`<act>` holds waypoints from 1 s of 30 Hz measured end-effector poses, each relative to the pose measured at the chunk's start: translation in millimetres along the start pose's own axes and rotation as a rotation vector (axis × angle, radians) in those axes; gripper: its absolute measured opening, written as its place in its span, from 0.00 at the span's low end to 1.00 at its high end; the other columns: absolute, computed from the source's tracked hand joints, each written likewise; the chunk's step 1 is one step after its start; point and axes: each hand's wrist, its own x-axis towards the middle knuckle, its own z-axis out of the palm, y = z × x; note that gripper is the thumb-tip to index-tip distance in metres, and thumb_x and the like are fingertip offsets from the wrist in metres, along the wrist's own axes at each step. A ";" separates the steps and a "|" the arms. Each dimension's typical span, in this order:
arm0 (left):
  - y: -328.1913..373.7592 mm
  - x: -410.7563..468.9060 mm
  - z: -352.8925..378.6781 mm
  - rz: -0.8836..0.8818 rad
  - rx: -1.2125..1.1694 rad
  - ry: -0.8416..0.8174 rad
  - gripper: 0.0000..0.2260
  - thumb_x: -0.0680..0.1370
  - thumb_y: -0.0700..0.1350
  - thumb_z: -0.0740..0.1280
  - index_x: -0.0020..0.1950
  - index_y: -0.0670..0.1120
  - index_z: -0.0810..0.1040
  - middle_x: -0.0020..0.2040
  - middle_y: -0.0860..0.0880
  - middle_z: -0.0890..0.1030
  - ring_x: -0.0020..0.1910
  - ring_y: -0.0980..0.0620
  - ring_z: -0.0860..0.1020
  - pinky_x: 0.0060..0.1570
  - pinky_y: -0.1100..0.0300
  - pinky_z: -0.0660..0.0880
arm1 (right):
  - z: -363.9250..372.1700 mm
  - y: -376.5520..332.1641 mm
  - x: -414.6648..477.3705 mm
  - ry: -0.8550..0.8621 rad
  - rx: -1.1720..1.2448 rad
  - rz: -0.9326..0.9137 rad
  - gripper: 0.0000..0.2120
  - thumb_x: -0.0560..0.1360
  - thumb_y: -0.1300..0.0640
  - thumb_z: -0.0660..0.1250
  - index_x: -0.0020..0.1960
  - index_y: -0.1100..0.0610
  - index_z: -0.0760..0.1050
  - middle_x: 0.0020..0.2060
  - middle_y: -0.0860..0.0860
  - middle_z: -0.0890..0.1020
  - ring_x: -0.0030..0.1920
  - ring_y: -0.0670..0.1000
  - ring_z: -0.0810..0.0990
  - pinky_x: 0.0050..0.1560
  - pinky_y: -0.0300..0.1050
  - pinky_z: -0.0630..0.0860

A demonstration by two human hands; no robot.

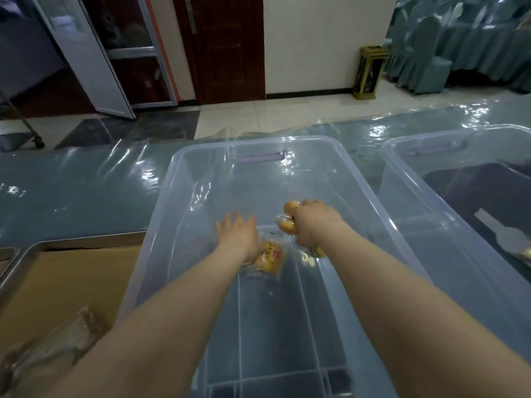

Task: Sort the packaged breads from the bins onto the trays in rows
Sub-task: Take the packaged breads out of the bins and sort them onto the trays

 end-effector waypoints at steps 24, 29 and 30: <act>1.3 9.9 71.7 -0.017 0.044 0.264 0.19 0.71 0.57 0.66 0.59 0.51 0.72 0.61 0.48 0.69 0.63 0.44 0.62 0.59 0.41 0.64 | 46.4 -7.6 39.5 0.091 -0.045 -0.136 0.24 0.69 0.53 0.69 0.64 0.45 0.68 0.57 0.52 0.71 0.60 0.55 0.68 0.55 0.51 0.68; -2.5 -13.9 50.9 0.096 0.120 0.369 0.12 0.74 0.50 0.62 0.57 0.51 0.73 0.59 0.48 0.71 0.64 0.45 0.63 0.61 0.43 0.60 | 15.8 -8.2 25.6 0.149 -0.056 -0.118 0.23 0.70 0.55 0.67 0.64 0.47 0.68 0.56 0.52 0.71 0.59 0.55 0.68 0.50 0.47 0.66; -3.2 -17.7 42.9 0.133 0.139 0.394 0.13 0.74 0.50 0.62 0.57 0.50 0.73 0.59 0.48 0.71 0.64 0.45 0.63 0.61 0.43 0.60 | 7.9 -9.6 21.4 0.164 -0.061 -0.109 0.22 0.70 0.56 0.66 0.64 0.47 0.69 0.56 0.52 0.71 0.59 0.55 0.68 0.49 0.47 0.66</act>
